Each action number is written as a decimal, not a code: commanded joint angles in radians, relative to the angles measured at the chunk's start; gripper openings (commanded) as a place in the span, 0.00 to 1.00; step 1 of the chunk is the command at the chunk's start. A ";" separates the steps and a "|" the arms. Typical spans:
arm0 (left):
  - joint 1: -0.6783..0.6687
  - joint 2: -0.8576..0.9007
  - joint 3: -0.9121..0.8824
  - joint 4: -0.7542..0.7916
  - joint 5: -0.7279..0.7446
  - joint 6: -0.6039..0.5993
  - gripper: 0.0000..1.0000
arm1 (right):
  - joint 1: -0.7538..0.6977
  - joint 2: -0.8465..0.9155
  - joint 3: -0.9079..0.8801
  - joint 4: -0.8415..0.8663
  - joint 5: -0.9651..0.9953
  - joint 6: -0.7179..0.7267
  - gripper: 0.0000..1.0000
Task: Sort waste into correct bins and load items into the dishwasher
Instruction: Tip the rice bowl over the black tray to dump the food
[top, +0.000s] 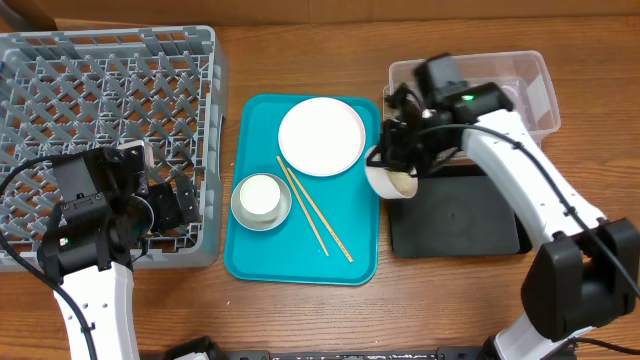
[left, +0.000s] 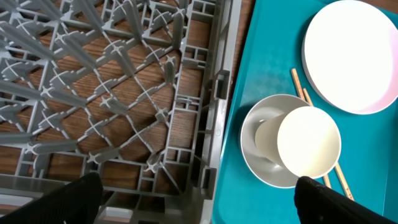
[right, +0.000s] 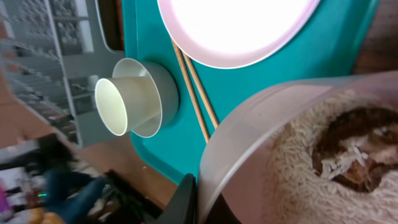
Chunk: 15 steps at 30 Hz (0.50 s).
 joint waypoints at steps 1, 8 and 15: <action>-0.007 0.006 0.019 0.005 0.016 0.016 1.00 | -0.092 -0.017 -0.100 0.024 -0.233 -0.099 0.04; -0.007 0.006 0.019 0.005 0.016 0.016 1.00 | -0.240 -0.017 -0.311 0.167 -0.472 -0.135 0.04; -0.007 0.006 0.019 0.005 0.016 0.016 1.00 | -0.377 -0.017 -0.463 0.283 -0.659 -0.135 0.04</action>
